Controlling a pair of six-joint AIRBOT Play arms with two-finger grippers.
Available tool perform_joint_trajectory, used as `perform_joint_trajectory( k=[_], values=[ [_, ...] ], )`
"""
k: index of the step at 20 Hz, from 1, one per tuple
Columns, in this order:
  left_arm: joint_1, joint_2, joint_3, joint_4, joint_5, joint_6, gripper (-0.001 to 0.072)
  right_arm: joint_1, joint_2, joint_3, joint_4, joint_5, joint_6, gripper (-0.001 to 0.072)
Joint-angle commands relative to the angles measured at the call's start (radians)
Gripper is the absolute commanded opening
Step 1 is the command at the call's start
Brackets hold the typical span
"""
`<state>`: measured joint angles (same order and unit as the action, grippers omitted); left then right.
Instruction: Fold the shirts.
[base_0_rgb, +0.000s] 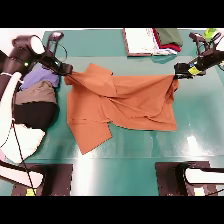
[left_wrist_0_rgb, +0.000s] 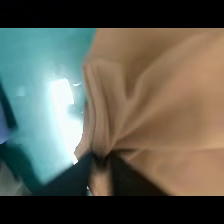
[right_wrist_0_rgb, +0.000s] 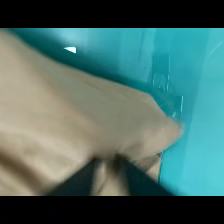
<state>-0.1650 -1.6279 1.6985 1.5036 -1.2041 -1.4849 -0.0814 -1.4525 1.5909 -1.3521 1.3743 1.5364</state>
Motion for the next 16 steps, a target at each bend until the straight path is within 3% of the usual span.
perform_joint_trajectory(
  k=[1,6,11,13,16],
  values=[
    [0.001,-0.038,-0.003,0.01,0.025,-0.014,0.0605,-0.047,-0.097,0.089,0.025,-0.048,-0.011,0.0498],
    [0.053,0.108,-0.039,0.039,-0.187,-0.051,0.06,-0.082,0.006,0.11,-0.031,0.043,-0.029,0.0496],
    [0.058,0.41,-0.493,0.026,-0.121,-0.133,0.0601,-0.157,0.26,-0.268,-0.037,0.064,-0.066,0.0498],
    [0.055,0.501,-0.673,0.001,-0.081,-0.142,0.0601,-0.203,0.343,-0.451,-0.036,0.069,-0.076,0.0599],
    [0.055,0.568,-0.827,-0.034,-0.05,-0.15,0.0601,-0.27,0.444,-0.709,-0.034,0.057,-0.092,0.0597]
  ],
)
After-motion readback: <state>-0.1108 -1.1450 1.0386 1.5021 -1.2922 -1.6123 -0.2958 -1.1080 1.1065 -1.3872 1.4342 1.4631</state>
